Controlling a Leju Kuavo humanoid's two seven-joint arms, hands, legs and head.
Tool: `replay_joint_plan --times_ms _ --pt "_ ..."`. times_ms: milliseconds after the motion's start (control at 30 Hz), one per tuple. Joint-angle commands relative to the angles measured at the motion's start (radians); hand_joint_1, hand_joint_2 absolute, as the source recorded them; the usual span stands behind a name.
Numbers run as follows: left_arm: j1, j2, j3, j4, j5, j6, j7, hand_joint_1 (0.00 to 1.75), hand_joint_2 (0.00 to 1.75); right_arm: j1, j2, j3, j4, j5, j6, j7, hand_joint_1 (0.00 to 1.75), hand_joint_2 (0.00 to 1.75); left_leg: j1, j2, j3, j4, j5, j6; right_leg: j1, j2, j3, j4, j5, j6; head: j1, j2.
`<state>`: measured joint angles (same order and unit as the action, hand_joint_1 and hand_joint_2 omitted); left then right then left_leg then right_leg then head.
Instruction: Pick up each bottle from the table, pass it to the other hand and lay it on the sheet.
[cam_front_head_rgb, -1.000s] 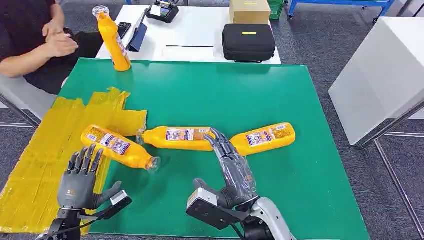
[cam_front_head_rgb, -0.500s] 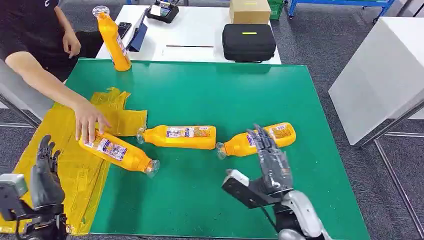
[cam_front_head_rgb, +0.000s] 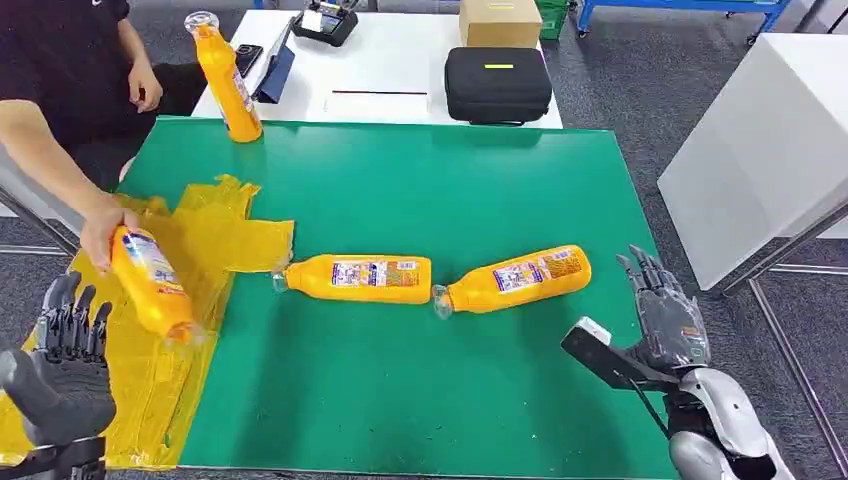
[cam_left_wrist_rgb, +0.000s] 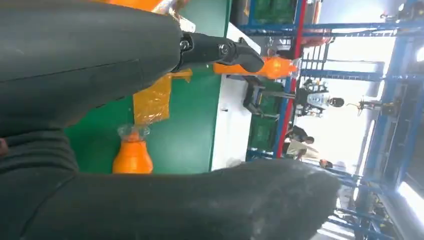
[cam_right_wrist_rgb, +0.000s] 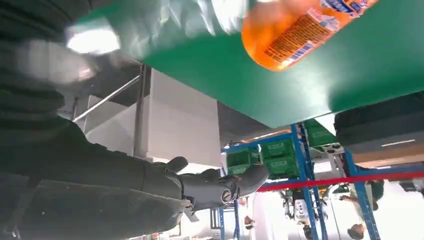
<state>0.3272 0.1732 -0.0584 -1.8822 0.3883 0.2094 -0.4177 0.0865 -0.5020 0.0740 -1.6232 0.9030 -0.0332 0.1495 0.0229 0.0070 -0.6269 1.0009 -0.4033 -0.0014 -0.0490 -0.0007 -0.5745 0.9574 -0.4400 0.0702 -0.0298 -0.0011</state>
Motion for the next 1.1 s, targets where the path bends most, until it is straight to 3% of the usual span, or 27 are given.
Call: replay_joint_plan --times_ms 33,233,367,700,1100 --pt "-0.022 0.016 -0.01 0.034 0.021 -0.011 -0.002 0.0 0.0 -0.141 0.018 0.064 0.148 0.019 0.032 0.01 0.0 1.75 0.0 0.003 0.004 0.0 -0.001 0.001 0.001 0.003 0.004 -0.001 0.001 -0.005 0.0 0.0" --pt "-0.022 0.019 -0.013 0.033 0.023 -0.012 -0.001 0.0 0.0 -0.14 0.007 0.074 0.148 0.018 0.034 0.009 0.0 1.75 0.0 0.0 0.005 -0.001 0.0 0.002 0.001 0.0 0.005 -0.002 0.0 -0.006 0.0 0.0" --pt "-0.056 0.034 -0.032 0.073 0.038 -0.028 0.0 0.0 0.0 -0.205 -0.017 0.146 0.231 0.067 0.03 -0.015 0.0 1.75 0.0 0.001 0.003 -0.001 0.001 0.002 0.0 0.001 0.003 -0.001 0.001 -0.003 0.0 0.0" --pt "-0.074 0.059 -0.071 0.088 0.078 -0.022 -0.022 0.0 0.0 -0.306 0.056 0.304 0.378 0.182 0.055 -0.02 0.0 1.75 0.0 0.003 0.006 -0.002 0.0 0.001 0.001 0.003 0.005 -0.002 0.001 -0.005 0.0 0.0" --pt "-0.014 0.037 -0.039 0.064 0.118 -0.002 -0.036 0.0 0.0 -0.32 0.111 0.342 0.369 0.241 0.089 0.0 0.0 1.75 0.0 0.003 0.004 -0.001 0.0 0.002 0.001 0.003 0.004 -0.001 0.001 -0.005 0.0 0.0"
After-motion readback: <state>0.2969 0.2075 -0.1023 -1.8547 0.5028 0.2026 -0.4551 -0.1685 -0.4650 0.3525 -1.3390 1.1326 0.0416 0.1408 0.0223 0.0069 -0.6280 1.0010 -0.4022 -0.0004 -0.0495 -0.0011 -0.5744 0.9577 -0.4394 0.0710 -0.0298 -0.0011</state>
